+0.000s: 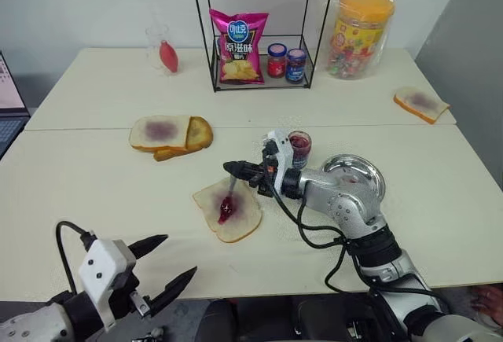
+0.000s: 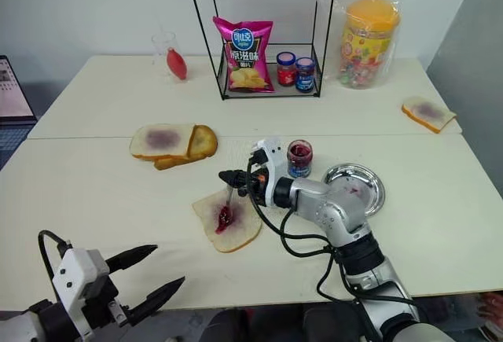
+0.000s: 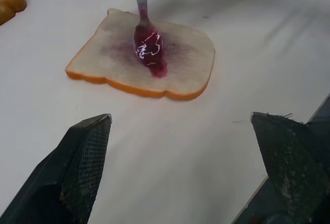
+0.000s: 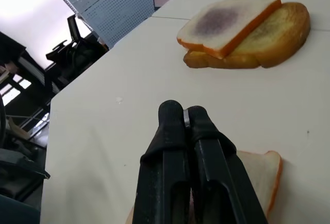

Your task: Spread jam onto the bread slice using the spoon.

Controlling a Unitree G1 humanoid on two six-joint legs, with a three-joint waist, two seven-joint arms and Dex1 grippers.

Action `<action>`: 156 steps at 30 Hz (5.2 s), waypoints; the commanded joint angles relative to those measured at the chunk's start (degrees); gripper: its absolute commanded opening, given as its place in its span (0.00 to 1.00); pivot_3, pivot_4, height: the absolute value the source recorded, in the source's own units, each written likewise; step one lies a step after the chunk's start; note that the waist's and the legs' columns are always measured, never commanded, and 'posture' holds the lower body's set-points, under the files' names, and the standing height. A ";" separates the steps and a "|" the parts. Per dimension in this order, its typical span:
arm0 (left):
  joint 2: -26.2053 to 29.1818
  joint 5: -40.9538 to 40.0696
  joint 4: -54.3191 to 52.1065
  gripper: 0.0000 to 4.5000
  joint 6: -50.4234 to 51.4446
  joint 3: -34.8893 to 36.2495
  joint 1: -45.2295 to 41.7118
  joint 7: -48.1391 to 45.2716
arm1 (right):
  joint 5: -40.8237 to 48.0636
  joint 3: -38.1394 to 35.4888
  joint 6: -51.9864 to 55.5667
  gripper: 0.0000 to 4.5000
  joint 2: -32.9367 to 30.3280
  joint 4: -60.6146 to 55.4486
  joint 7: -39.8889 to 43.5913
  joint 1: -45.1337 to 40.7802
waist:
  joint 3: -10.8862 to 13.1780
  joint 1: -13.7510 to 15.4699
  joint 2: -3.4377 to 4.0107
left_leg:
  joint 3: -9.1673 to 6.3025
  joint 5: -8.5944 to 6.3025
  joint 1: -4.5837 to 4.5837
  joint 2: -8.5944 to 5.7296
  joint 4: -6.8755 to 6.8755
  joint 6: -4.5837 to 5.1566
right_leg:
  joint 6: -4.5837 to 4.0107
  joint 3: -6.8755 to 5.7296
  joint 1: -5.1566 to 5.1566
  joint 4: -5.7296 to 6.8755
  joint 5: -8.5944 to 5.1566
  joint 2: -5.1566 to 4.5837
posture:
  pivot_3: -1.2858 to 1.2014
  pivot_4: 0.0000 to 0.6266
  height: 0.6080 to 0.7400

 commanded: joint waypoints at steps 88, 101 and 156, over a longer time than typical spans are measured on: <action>5.81 -0.04 4.85 1.00 -3.69 -5.70 -4.11 0.67 | -15.50 3.26 -26.49 0.01 -4.11 4.22 28.67 1.64 | -0.03 0.05 -0.05 | 0.04 0.00 0.63 0.05 0.02 0.00 | -0.10 0.04 0.57 0.06 0.03 0.09 | 0.52 0.24 1.00; 6.16 0.10 5.65 1.00 -3.82 -6.34 -5.36 0.27 | -18.23 0.37 -33.16 0.01 -2.81 10.18 27.46 -2.51 | -0.03 0.08 -0.05 | 0.02 0.00 0.75 0.04 0.04 -0.01 | -0.15 0.03 0.73 0.05 0.05 0.09 | 0.52 0.24 1.00; 6.38 0.49 5.84 1.00 -4.36 -6.69 -5.03 0.52 | -4.92 -8.13 -1.17 0.01 3.51 11.54 21.52 -6.82 | 0.00 -0.07 0.00 | 0.02 -0.01 0.67 0.07 -0.06 0.00 | -0.19 0.02 0.61 0.02 0.01 0.09 | 0.52 0.24 1.00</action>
